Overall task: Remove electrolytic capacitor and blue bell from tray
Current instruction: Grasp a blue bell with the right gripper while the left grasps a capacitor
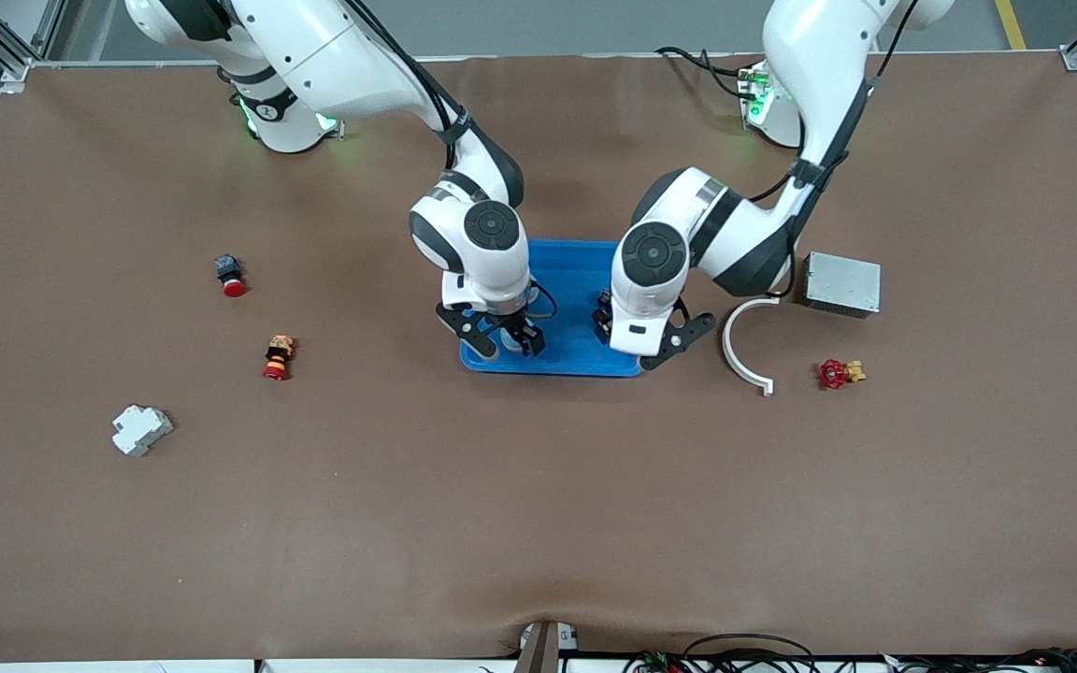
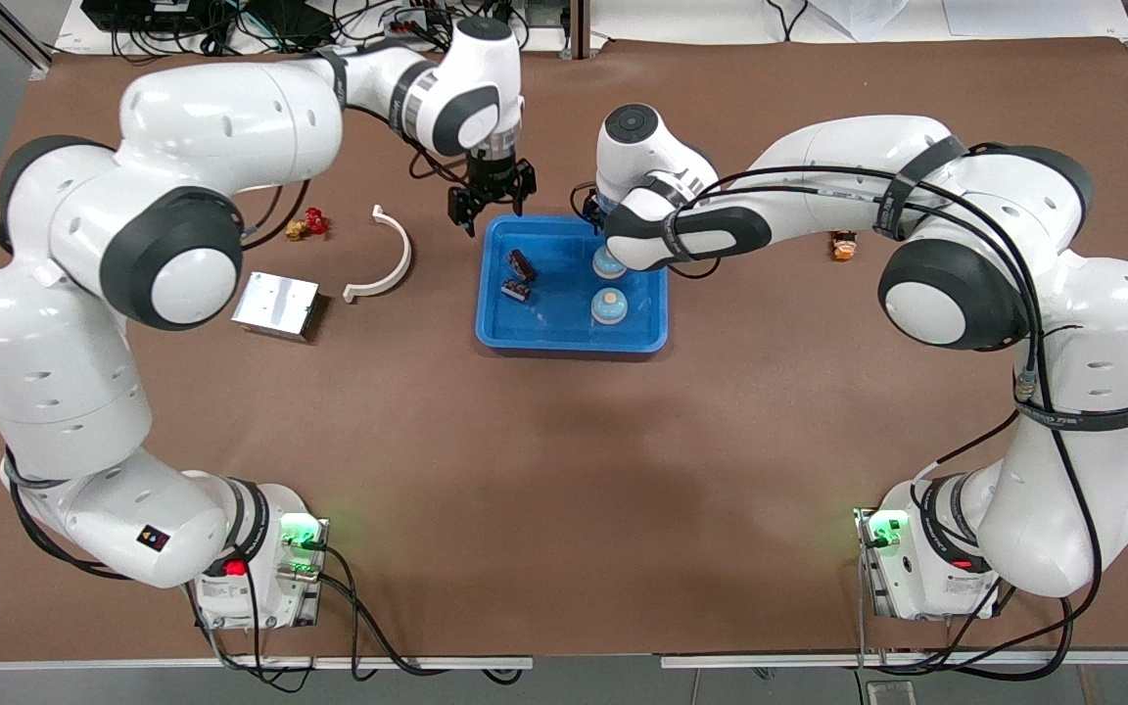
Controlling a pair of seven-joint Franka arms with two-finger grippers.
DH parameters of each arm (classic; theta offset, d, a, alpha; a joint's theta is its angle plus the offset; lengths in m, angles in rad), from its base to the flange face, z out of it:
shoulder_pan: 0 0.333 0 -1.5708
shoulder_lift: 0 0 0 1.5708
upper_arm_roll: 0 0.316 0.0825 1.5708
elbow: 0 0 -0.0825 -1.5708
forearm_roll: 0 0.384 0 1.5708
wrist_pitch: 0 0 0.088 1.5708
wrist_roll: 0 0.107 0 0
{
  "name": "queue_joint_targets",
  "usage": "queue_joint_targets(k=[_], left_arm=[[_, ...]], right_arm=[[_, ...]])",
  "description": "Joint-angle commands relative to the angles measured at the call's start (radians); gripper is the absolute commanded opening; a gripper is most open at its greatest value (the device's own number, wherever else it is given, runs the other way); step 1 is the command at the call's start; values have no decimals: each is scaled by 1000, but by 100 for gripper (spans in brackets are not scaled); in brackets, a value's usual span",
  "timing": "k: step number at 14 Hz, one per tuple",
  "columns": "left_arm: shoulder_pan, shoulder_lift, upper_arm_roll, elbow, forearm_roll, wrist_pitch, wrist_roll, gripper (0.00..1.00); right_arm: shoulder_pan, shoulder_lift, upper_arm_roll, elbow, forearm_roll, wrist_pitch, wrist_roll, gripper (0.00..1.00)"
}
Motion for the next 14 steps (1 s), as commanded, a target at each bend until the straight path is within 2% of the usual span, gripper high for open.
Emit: queue_joint_targets(k=[1, 3, 5, 8, 9, 10, 12, 13, 14], left_arm=[[-30, 53, 0, 15, -20, 67, -73, 100], [-53, 92, 1, 15, -19, 135, -152, 100], [-58, 115, 0, 15, -19, 142, -187, 98], [-68, 127, 0, 13, -19, 146, -189, 70], [-68, 129, 0, 13, -19, 146, -189, 64], [-68, 130, 1, 12, -20, 146, -189, 64], [-70, 139, 1, 12, -19, 144, -190, 63], [-70, 143, 1, 10, -17, 146, -190, 63], [-71, 150, 1, 12, -16, 146, -190, 64]], right_arm=[[17, 32, -11, 25, -23, 16, 30, 100], [17, 35, -11, 25, -23, 26, 30, 100], [19, 40, -11, 26, -24, 26, 30, 100], [25, 40, -11, 28, -24, 26, 28, 100], [27, 40, -11, 28, -30, 26, 28, 83], [27, 42, -9, 28, -43, 26, 28, 60], [27, 42, -9, 29, -43, 26, 30, 7], [27, 42, -9, 29, -40, 26, 33, 0], [27, 42, -9, 29, -40, 26, 46, 0]])
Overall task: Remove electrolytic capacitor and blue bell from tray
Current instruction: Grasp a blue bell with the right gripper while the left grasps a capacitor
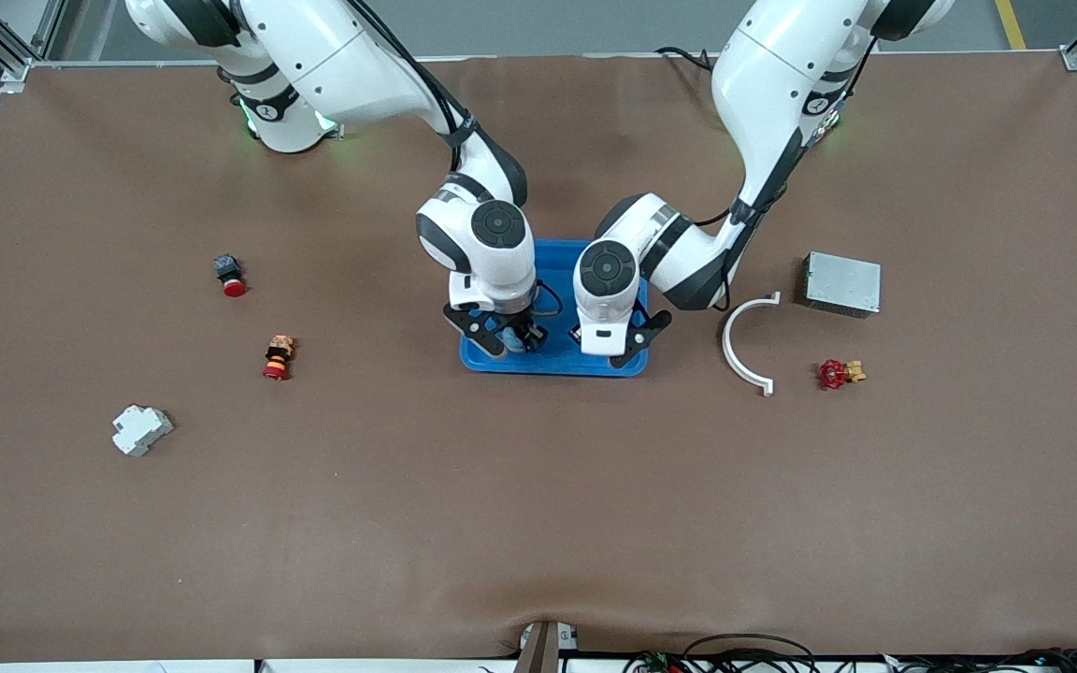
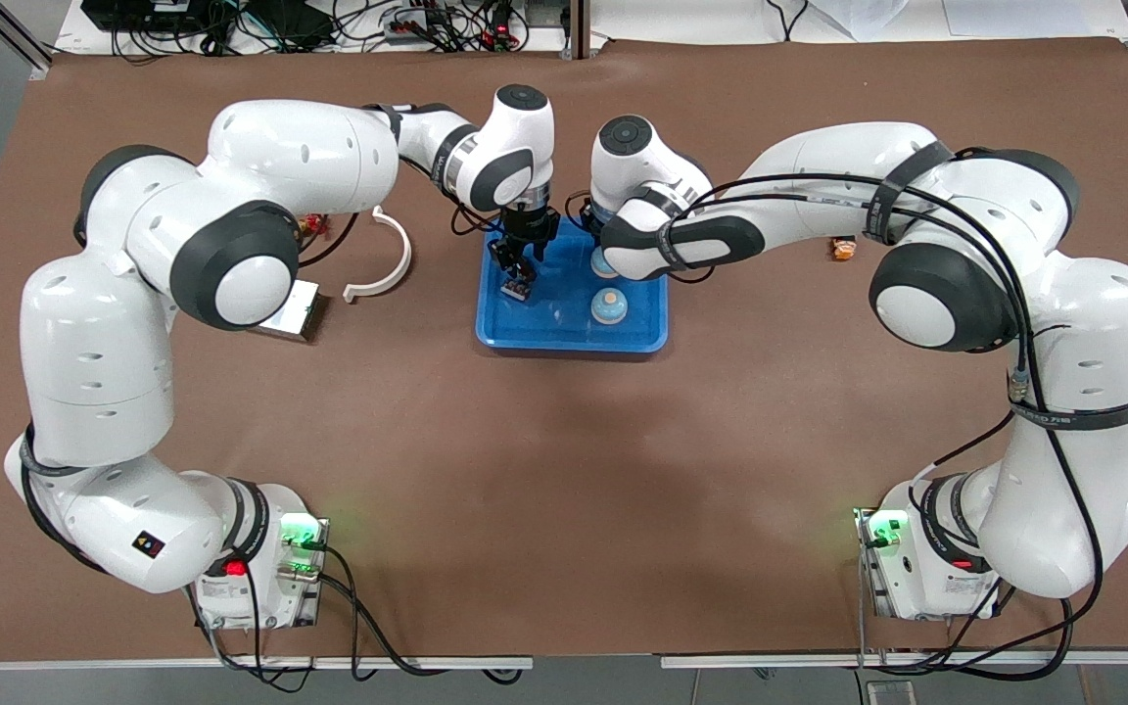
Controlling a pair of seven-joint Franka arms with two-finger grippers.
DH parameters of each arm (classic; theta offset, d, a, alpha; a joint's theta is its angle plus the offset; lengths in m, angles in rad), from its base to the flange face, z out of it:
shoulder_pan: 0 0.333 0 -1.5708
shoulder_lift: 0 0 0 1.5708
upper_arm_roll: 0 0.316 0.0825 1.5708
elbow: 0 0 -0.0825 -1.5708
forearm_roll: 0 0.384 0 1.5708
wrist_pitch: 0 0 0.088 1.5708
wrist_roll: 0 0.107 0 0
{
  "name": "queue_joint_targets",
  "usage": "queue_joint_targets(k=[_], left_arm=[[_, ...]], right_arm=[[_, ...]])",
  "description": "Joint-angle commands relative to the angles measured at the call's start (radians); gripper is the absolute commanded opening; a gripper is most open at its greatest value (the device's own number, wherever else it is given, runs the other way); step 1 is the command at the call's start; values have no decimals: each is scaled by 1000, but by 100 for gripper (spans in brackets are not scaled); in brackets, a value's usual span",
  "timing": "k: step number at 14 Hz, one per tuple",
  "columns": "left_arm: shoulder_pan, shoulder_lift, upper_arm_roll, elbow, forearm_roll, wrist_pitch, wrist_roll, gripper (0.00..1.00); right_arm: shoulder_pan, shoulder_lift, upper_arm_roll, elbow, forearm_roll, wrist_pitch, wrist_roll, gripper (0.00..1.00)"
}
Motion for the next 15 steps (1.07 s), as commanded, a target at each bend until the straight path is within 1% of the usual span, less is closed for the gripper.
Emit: queue_joint_targets(k=[1, 2, 3, 4, 5, 6, 7, 9, 12, 15], left_arm=[[-10, 19, 3, 10, -9, 3, -9, 63], [-10, 24, 3, 10, -9, 3, -9, 63], [-10, 24, 3, 12, -8, 3, -9, 59], [-10, 22, 3, 10, -8, 3, -9, 50], [-10, 19, 3, 10, -3, 3, -7, 23], [-16, 16, 3, 12, -2, 3, -7, 2], [-22, 8, 5, 12, -2, 0, -9, 0], [-19, -27, 5, 10, -2, -17, -7, 0], [-8, -106, 8, 12, 29, -131, -4, 0], [-1, -180, 13, 13, 31, -238, 16, 0]], right_arm=[[12, 16, -8, 27, -23, 1, 49, 0], [11, 15, -8, 40, -20, -4, 51, 0], [9, 12, -8, 56, -16, -21, 46, 0], [11, 5, -5, 60, -16, -44, 40, 0], [11, 2, -1, 70, -17, -88, 34, 0], [9, 4, 0, 89, -19, -129, 29, 0], [9, -1, 2, 98, -19, -168, 10, 0], [8, -21, 5, 98, -14, -217, -35, 0], [-4, -74, 6, 98, -8, -293, -107, 0], [-24, -125, 5, 93, 32, -349, -196, 0]])
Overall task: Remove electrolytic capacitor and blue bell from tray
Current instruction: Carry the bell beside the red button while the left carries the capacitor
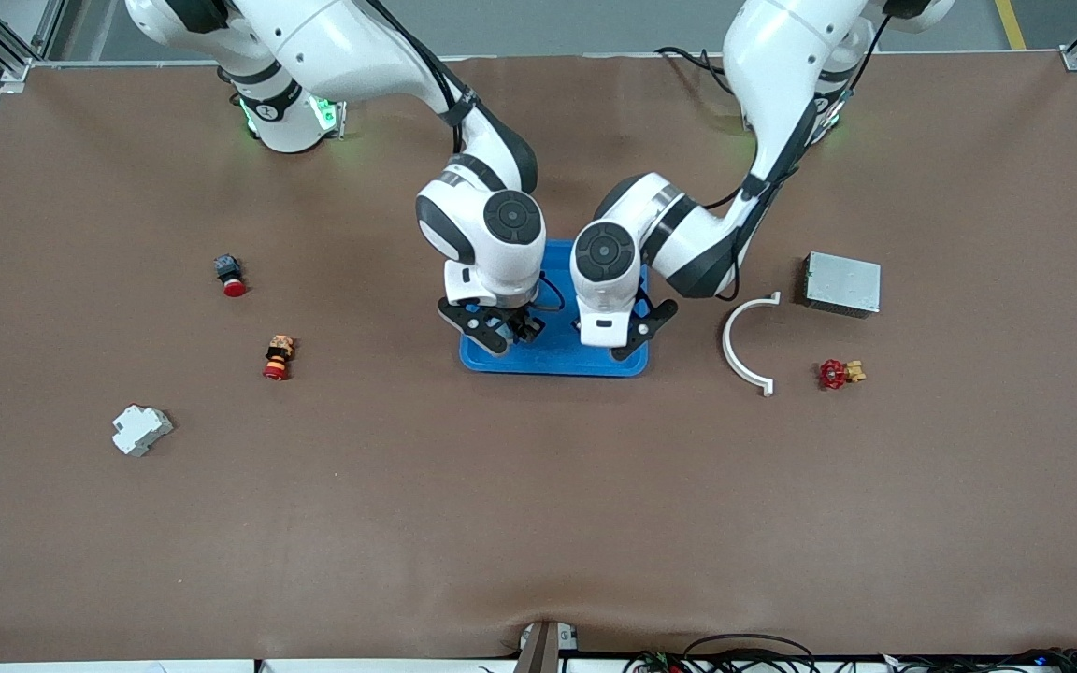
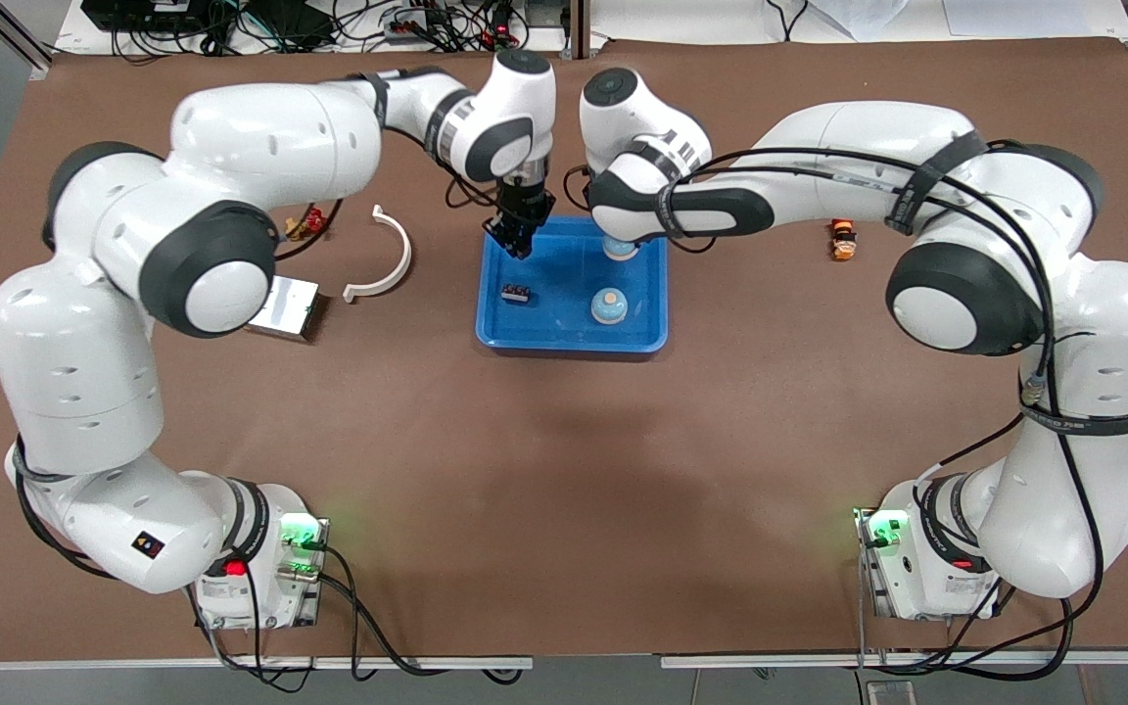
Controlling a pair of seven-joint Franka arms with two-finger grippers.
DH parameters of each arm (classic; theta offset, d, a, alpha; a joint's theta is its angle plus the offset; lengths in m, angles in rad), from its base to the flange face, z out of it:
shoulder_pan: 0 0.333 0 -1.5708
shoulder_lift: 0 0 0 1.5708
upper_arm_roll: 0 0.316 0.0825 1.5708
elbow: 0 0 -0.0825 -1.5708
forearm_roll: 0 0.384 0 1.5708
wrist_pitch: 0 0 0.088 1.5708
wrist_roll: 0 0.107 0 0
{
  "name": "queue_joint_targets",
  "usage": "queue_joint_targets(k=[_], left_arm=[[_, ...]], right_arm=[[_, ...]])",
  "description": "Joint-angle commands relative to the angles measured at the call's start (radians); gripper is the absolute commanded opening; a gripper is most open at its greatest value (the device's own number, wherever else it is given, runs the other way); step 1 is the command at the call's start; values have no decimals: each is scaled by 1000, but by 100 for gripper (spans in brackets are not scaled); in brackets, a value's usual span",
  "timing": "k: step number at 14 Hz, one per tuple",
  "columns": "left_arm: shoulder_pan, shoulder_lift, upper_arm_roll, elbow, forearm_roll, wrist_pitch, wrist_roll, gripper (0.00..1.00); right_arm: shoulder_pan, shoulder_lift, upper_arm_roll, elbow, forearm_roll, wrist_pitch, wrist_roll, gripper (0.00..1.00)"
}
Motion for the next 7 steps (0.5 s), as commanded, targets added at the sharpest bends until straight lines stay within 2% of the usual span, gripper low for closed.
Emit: queue_joint_targets(k=[1, 5, 7], left_arm=[[24, -91, 6, -21, 17, -93, 26, 0], [114, -170, -3, -26, 9, -212, 147, 0], [122, -225, -3, -48, 46, -220, 152, 0]], right_arm=[[-36, -71, 4, -27, 27, -58, -106, 0], [-112, -205, 4, -154, 27, -64, -276, 0], [-170, -287, 4, -237, 29, -63, -394, 0]])
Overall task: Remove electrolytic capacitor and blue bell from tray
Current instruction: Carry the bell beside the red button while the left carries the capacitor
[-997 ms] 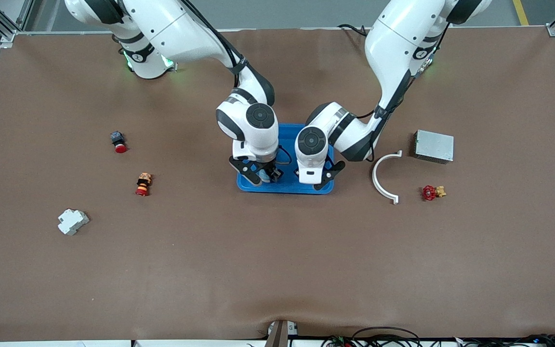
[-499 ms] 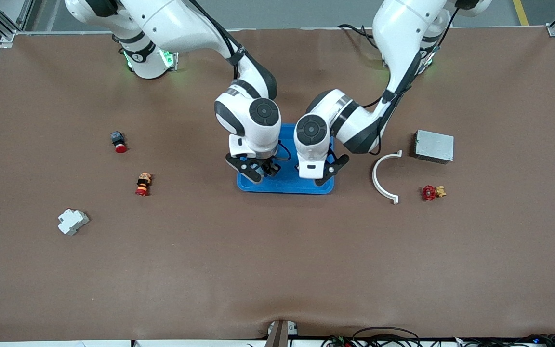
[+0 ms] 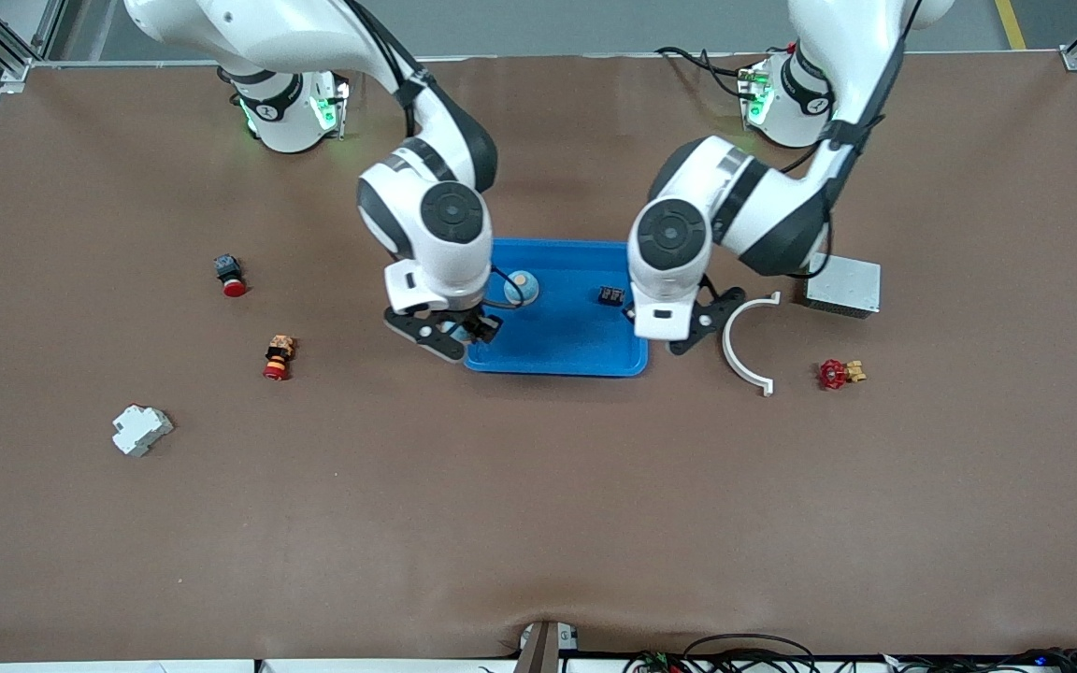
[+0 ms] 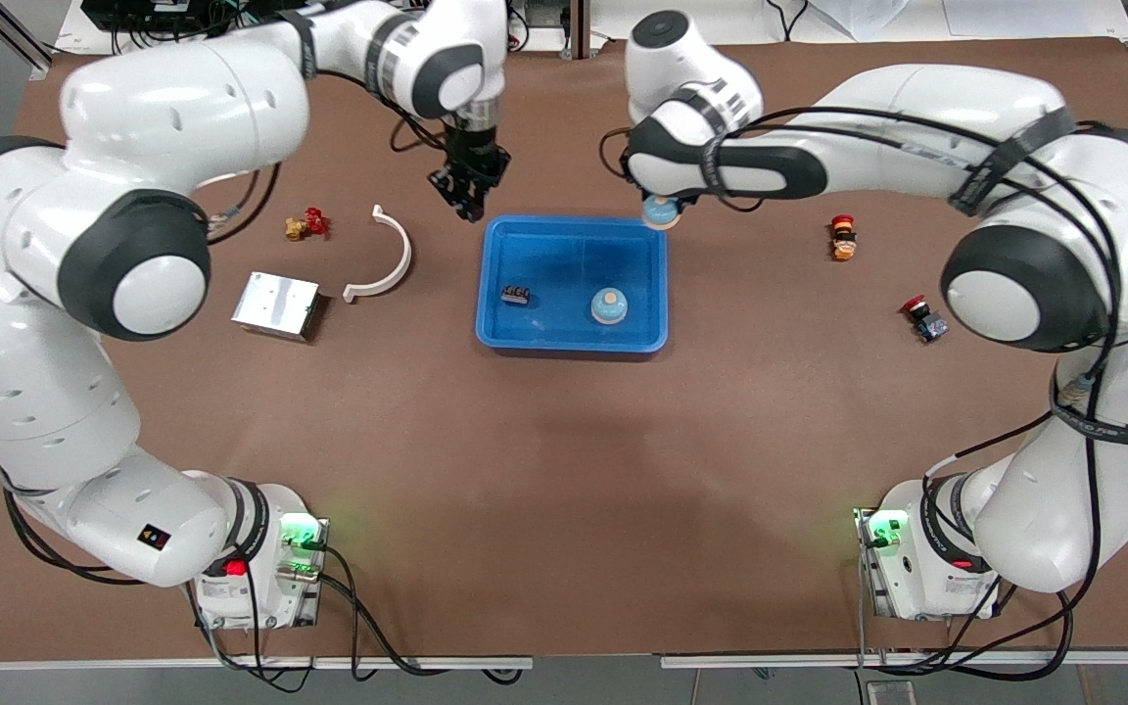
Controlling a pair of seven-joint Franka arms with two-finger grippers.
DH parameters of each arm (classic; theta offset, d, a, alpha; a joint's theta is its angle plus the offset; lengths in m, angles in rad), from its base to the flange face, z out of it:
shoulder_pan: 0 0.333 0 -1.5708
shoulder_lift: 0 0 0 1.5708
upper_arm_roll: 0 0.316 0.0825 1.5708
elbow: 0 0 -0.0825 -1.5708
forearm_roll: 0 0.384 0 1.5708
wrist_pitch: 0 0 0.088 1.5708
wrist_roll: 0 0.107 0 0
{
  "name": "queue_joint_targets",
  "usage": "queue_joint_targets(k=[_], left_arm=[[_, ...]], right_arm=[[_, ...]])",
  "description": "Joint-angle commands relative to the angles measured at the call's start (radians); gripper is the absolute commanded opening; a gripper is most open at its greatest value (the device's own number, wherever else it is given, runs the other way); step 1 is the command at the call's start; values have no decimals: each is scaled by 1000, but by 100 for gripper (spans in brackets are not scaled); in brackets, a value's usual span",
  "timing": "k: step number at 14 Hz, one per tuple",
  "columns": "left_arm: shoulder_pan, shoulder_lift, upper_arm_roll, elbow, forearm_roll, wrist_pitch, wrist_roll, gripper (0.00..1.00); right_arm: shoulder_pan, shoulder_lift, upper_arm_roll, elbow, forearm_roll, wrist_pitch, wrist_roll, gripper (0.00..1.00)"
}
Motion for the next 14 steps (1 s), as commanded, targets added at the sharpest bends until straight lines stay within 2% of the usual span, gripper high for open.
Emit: queue_joint_targets(k=[1, 5, 7, 10, 14], left_arm=[[25, -94, -6, -48, 42, -20, 11, 0], [87, -174, -6, -112, 67, -27, 15, 0], [122, -215, -6, -159, 71, -27, 98, 0], [225, -232, -6, -207, 73, -27, 190, 0], [340, -224, -8, -244, 73, -17, 325, 0]], right_arm=[[-86, -164, 11, -174, 19, 10, -168, 0], [-221, -285, 10, -303, 19, 20, -410, 0], [-296, -325, 10, -343, 19, 27, -538, 0], [-405, -344, 8, -377, 19, 49, -722, 0], [-546, -339, 7, -444, 19, 174, -950, 0]])
